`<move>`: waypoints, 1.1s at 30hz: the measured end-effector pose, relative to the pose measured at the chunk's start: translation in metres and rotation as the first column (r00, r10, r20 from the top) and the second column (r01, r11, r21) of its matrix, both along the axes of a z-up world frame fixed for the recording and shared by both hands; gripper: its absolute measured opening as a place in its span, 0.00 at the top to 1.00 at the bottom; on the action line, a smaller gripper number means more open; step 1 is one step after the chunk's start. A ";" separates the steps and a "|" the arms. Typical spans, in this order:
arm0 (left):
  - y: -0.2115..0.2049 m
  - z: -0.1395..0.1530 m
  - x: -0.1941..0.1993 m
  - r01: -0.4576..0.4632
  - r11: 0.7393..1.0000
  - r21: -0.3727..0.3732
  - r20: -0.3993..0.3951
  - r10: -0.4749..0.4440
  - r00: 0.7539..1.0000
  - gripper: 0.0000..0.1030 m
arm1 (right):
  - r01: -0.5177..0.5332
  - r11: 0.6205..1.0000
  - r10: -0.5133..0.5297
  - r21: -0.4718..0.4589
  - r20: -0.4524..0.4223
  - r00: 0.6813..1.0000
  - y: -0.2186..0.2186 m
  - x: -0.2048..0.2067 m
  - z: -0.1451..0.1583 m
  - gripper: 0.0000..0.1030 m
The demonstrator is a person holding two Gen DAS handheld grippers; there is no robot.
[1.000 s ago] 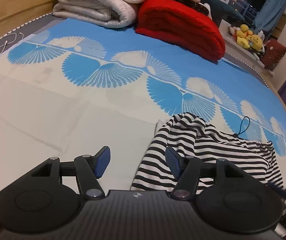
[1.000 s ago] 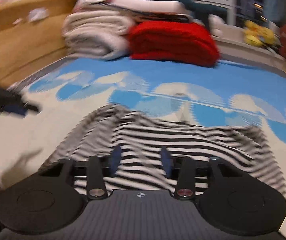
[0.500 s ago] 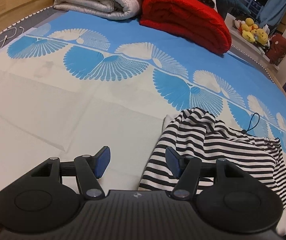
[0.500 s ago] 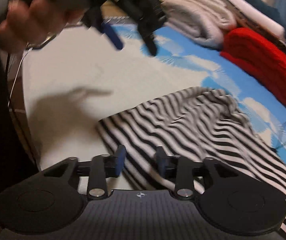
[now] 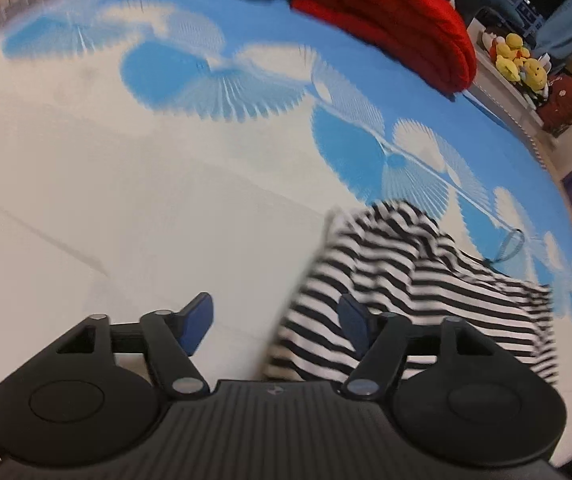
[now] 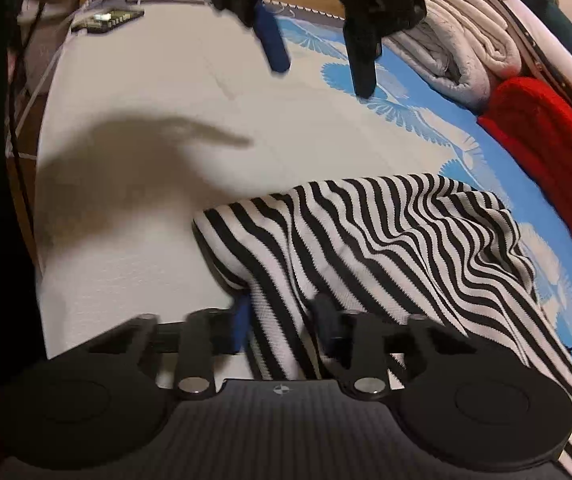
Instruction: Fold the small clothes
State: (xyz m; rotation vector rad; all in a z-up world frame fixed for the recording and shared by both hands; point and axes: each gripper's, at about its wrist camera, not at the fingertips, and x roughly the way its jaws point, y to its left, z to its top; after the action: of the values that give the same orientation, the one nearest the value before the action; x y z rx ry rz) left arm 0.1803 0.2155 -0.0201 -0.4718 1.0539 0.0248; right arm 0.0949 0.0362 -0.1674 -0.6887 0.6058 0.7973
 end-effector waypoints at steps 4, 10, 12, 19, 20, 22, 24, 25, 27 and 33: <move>-0.002 -0.026 0.015 0.018 0.975 -0.220 -0.123 -0.046 0.991 0.16 | 0.054 0.990 -0.049 0.131 -0.036 0.998 -0.016 0.005 0.028 0.83; -0.027 -0.054 0.042 0.083 0.932 -0.353 -0.213 -0.166 0.963 0.16 | 0.122 0.936 -0.109 0.330 -0.059 0.992 -0.058 0.003 0.071 0.84; -0.034 -0.060 0.053 0.094 0.917 -0.387 -0.213 -0.188 0.959 0.16 | 0.140 0.917 -0.116 0.373 -0.087 0.989 -0.073 0.003 0.076 0.84; -0.052 -0.077 0.079 0.118 0.898 -0.423 -0.213 -0.226 0.951 0.44 | 0.128 0.907 -0.094 0.401 -0.102 0.990 -0.088 -0.004 0.080 0.84; -0.054 -0.078 0.080 0.129 0.899 -0.419 -0.212 -0.235 0.949 0.60 | 0.128 0.907 -0.093 0.401 -0.105 0.990 -0.089 -0.005 0.080 0.84; -0.056 -0.077 0.079 0.145 0.901 -0.408 -0.204 -0.245 0.948 0.82 | 0.131 0.907 -0.093 0.401 -0.112 0.989 -0.089 -0.002 0.082 0.84; -0.052 -0.068 0.076 0.147 0.902 -0.406 -0.175 -0.235 0.956 0.85 | 0.130 0.909 -0.087 0.395 -0.124 0.988 -0.085 -0.001 0.081 0.84; -0.049 -0.062 0.075 0.146 0.899 -0.413 -0.154 -0.227 0.962 0.86 | 0.124 0.909 -0.078 0.397 -0.130 0.988 -0.082 -0.001 0.081 0.84; -0.041 -0.043 0.068 0.152 0.903 -0.401 -0.107 -0.212 0.971 0.86 | 0.106 0.904 -0.055 0.414 -0.133 0.990 -0.075 -0.004 0.085 0.84; -0.014 -0.014 0.045 0.111 0.937 -0.332 -0.111 -0.156 0.982 0.86 | 0.105 0.846 -0.011 0.523 -0.181 0.984 -0.064 -0.008 0.106 0.85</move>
State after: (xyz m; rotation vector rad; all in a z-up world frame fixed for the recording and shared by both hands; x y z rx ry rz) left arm 0.2254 0.2010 -0.0345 -0.7026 1.2289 -0.2449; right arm 0.0871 -0.0281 -0.0619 -0.0886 0.5222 0.9226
